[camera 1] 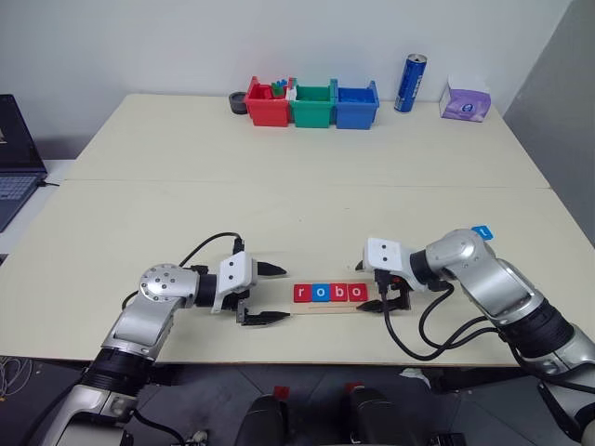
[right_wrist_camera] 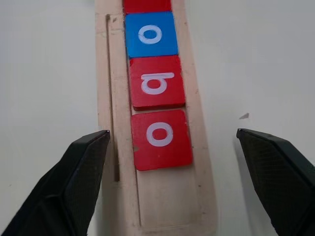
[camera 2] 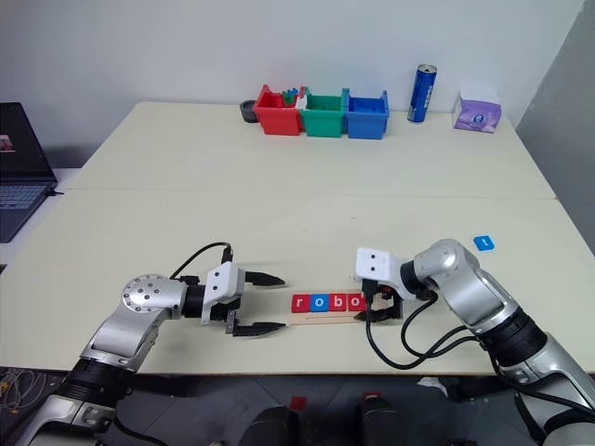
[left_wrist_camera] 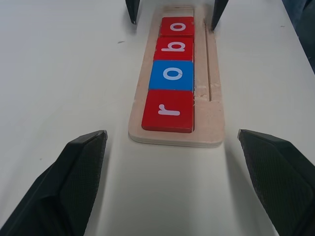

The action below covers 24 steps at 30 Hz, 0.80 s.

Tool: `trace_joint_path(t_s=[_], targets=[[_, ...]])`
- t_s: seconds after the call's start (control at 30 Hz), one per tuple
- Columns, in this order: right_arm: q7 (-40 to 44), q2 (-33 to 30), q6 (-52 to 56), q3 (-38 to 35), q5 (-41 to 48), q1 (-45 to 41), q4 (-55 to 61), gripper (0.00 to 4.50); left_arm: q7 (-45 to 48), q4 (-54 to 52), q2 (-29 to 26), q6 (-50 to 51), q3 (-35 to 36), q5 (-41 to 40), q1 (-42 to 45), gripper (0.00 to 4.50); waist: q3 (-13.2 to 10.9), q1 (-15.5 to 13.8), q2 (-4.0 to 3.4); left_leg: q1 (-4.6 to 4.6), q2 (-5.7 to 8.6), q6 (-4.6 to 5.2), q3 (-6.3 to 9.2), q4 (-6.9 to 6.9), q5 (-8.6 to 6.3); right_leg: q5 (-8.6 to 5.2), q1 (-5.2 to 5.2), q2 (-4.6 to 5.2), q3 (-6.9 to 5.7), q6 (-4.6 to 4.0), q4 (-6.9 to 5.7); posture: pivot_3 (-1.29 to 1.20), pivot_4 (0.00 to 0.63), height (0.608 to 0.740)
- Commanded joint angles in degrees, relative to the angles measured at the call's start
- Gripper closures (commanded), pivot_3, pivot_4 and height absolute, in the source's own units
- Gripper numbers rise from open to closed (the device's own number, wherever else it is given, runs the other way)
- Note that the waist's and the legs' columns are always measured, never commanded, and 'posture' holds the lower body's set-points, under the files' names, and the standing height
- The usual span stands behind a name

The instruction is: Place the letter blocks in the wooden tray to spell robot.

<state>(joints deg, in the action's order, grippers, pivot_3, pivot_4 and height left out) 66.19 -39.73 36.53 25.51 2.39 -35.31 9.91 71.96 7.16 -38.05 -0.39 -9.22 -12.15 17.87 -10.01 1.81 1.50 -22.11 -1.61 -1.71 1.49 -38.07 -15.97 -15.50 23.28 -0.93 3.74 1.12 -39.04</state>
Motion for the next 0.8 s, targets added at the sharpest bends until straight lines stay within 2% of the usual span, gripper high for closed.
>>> trace_joint_path(t_s=[0.03,0.13,0.3,0.53,0.67,0.8], targets=[[-1.0,-0.6,3.2,-5.3,3.2,-0.5,6.0,0.04,-0.1,-2.1,-0.3,-0.1,0.1,-0.1,-0.3,0.00,0.0,0.0,0.00,0.00,0.00,0.00,0.01,0.00,0.00,0.00,0.00,0.00,0.00,0.00,0.00,0.00,0.150,0.740],[-2.4,-1.6,5.5,-7.9,4.6,2.1,8.8,0.04,-0.2,-2.1,-0.3,-0.1,0.2,-0.1,-0.4,0.00,0.0,0.0,0.00,-0.01,0.00,0.00,0.05,0.01,0.00,0.00,0.00,0.01,-0.02,0.00,0.00,0.00,0.150,0.740],[-10.9,1.0,10.4,-15.9,7.2,9.6,12.6,0.04,-0.6,-2.4,-0.1,0.1,0.2,-0.2,-0.5,0.00,0.0,-0.1,0.01,-0.04,0.02,0.00,0.01,0.00,0.00,0.00,0.00,0.02,-0.01,0.00,0.00,0.00,0.150,0.740],[-30.6,12.5,14.1,-34.8,7.9,20.9,16.2,0.04,-1.1,-3.2,0.2,0.4,0.1,-0.3,-1.2,0.00,0.0,-0.1,0.00,-0.05,0.01,-0.01,-0.01,0.02,0.00,0.00,0.01,0.01,0.01,0.01,-0.02,0.00,0.150,0.740],[-46.0,16.9,9.3,-42.5,2.2,21.2,9.8,0.04,-0.8,-2.3,0.5,-0.2,-0.3,-0.1,-0.8,0.00,0.0,-0.1,0.00,-0.03,0.03,-0.01,-0.05,0.02,0.00,0.00,0.01,0.01,0.07,0.01,-0.02,0.00,0.150,0.740],[-49.6,15.4,3.1,-42.5,0.2,18.7,0.5,0.04,-0.3,-0.9,1.1,-0.9,-0.8,0.1,0.5,0.00,0.0,0.0,-0.02,0.01,0.05,-0.01,-0.19,0.02,0.01,-0.01,0.01,0.00,0.13,0.01,-0.01,0.00,0.150,0.740]])
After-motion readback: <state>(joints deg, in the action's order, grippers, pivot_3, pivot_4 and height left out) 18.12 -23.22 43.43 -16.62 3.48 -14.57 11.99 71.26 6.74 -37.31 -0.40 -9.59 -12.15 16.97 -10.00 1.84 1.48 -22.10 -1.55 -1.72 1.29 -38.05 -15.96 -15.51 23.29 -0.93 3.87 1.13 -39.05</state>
